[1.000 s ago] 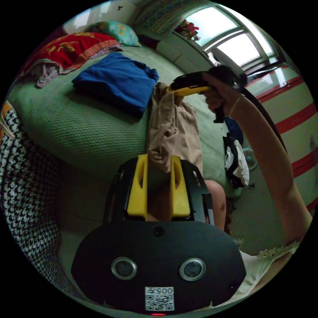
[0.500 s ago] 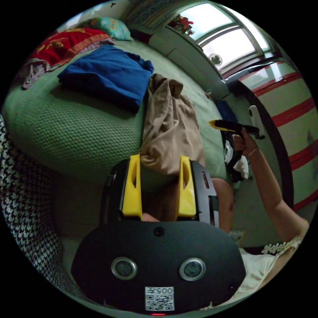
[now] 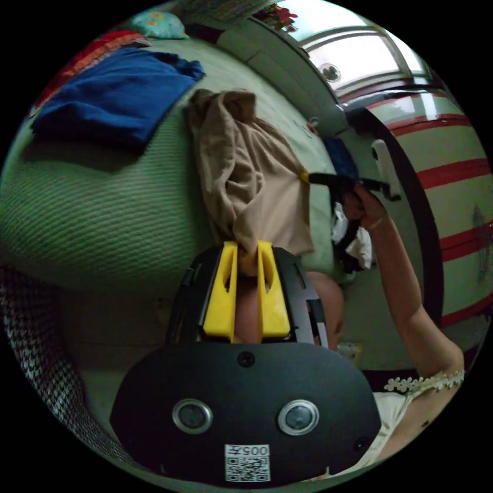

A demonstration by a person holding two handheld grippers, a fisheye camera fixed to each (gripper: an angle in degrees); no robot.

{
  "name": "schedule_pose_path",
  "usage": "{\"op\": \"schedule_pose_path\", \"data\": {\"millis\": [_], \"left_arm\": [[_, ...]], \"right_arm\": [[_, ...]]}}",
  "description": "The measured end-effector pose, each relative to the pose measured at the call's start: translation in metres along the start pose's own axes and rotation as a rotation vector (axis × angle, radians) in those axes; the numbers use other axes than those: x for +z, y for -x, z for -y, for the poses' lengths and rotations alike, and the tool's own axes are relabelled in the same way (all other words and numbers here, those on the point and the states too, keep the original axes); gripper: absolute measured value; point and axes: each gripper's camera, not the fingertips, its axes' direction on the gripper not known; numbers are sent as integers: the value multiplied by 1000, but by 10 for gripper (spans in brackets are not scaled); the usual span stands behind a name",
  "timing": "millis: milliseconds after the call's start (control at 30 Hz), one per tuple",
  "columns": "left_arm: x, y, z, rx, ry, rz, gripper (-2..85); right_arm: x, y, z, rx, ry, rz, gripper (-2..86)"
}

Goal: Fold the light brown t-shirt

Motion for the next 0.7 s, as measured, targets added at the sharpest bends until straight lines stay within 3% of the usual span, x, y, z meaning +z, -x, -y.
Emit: {"op": "schedule_pose_path", "data": {"millis": [233,333,500,700], "left_arm": [[27,-65,24,110,-28,-13,53],[12,-86,54,170,-126,39,59],[1,-122,152,261,-262,292,65],[48,-111,213,272,-153,324,126]], "right_arm": [[-56,-96,-15,406,-143,-296,27],[-89,-87,-58,448,-377,-139,58],[-106,-37,-111,450,-659,-91,75],[-56,-16,-92,291,-500,22,113]]}}
